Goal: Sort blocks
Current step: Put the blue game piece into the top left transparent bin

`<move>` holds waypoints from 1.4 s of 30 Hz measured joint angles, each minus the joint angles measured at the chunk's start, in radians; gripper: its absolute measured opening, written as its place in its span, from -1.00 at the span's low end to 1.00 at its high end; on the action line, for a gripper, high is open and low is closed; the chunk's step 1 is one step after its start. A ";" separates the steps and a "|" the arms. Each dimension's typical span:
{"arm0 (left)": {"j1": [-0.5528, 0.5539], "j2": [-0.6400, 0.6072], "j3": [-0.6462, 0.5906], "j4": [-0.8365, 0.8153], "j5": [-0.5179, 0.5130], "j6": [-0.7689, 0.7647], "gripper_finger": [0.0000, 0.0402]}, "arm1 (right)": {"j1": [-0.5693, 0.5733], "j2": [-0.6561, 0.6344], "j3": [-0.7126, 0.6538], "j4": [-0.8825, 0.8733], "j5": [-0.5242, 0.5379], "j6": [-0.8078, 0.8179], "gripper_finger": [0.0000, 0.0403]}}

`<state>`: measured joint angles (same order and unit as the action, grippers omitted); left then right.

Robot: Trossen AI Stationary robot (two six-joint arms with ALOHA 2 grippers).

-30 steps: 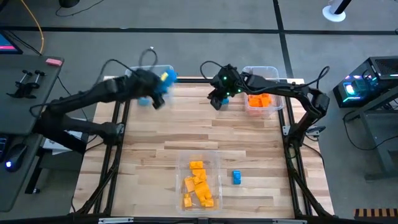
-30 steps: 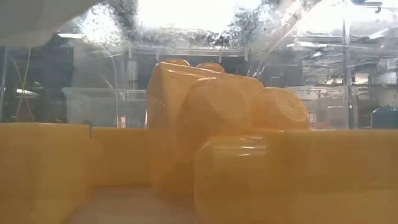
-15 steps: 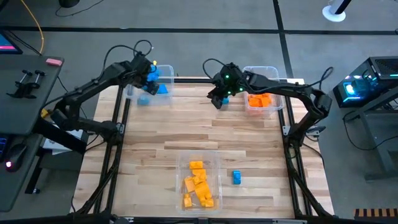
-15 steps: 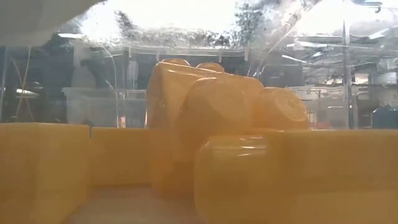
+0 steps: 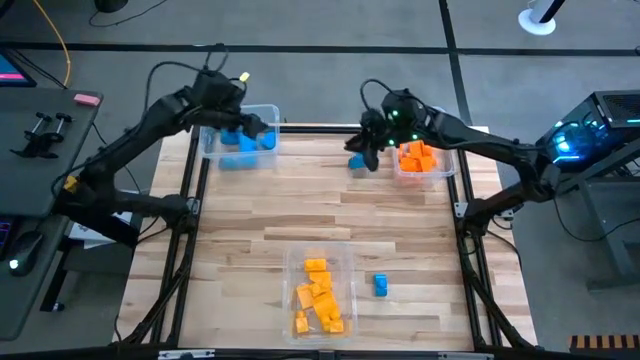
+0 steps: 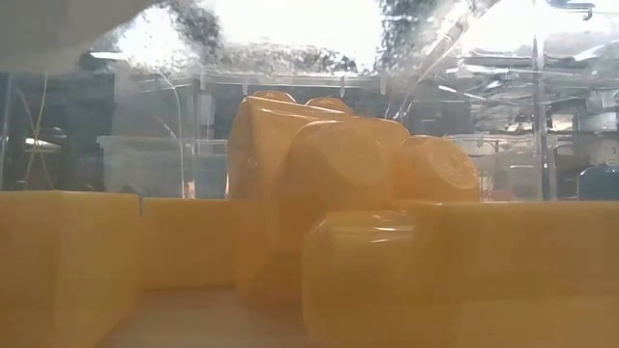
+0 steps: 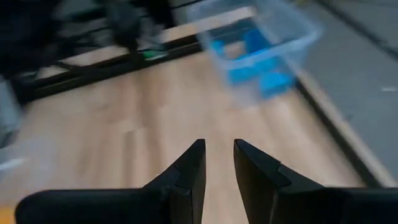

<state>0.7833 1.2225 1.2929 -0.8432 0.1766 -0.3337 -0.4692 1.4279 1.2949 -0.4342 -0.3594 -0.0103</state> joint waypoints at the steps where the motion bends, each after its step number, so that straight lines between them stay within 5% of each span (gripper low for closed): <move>1: -0.029 -0.024 -0.002 0.047 0.010 -0.028 0.53 | 0.010 -0.005 0.001 -0.027 -0.032 0.000 -0.61; 5: -0.170 -0.098 -0.002 0.181 0.016 -0.083 0.53 | 0.101 -0.004 -0.011 -0.190 -0.121 0.012 -0.61; 11: -0.375 -0.157 -0.003 0.259 -0.043 -0.063 0.53 | 0.391 -0.034 -0.203 -0.209 -0.044 0.285 -0.61; 15: -0.446 -0.179 -0.003 0.272 -0.049 -0.022 0.53 | 0.636 -0.069 -0.329 -0.164 0.155 0.673 -0.61; 20: -0.478 -0.205 -0.004 0.243 -0.049 0.032 0.53 | 0.901 -0.062 -0.367 -0.156 0.439 1.425 -0.61; 25: -0.479 -0.228 -0.004 0.241 -0.032 0.074 0.53 | 1.054 0.042 -0.315 -0.207 0.515 1.867 -0.61; 32: -0.479 -0.250 -0.004 0.251 -0.029 0.040 0.53 | 1.106 0.226 -0.139 -0.431 0.486 2.060 -0.61; 42: -0.479 -0.261 -0.004 0.267 -0.029 0.031 0.53 | 1.103 0.325 -0.012 -0.544 0.447 2.062 -0.39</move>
<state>0.3046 0.9619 1.2892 -0.5762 0.1474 -0.3031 0.6333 1.7527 1.2832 -0.9787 0.0877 2.0516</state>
